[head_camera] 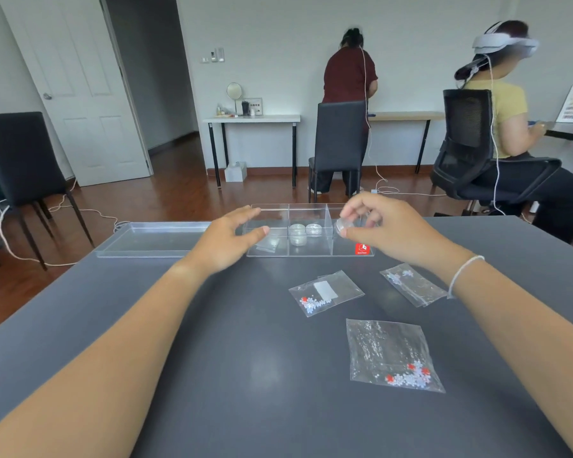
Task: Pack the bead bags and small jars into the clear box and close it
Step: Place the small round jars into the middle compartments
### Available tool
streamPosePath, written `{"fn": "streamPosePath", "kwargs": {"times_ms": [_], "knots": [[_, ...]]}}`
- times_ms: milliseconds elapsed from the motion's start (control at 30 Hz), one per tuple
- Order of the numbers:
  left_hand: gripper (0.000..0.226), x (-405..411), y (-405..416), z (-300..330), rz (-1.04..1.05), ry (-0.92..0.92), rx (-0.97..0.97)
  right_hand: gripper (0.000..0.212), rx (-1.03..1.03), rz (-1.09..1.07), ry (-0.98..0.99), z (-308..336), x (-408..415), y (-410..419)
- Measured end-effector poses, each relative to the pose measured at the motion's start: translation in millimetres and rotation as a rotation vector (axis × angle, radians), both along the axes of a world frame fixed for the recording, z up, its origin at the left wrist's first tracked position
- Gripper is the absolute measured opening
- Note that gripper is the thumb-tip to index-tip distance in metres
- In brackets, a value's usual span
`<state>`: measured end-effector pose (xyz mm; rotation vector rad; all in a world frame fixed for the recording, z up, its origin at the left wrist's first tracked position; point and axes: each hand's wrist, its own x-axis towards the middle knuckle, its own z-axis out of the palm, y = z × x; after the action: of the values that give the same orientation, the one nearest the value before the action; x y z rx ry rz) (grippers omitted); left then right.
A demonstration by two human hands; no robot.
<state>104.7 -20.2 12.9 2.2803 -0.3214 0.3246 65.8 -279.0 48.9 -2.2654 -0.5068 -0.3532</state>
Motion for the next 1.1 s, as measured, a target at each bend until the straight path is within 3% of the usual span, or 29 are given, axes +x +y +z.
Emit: {"fn": "streamPosePath", "kwargs": {"times_ms": [167,633,867,1100], "knots": [[0.05,4,3,-6,-0.014,-0.02,0.052,0.014,-0.024,-0.034,0.037,13,33,18],[0.051,7,4,-11,-0.011,-0.053,0.084,0.011,-0.489,-0.101,0.226,14,72,50],[0.05,7,4,-11,-0.014,-0.047,0.089,0.01,-0.509,-0.097,0.239,16,70,51],[0.049,6,4,-11,-0.005,-0.04,0.087,0.007,-0.337,-0.089,0.119,11,56,35]]}}
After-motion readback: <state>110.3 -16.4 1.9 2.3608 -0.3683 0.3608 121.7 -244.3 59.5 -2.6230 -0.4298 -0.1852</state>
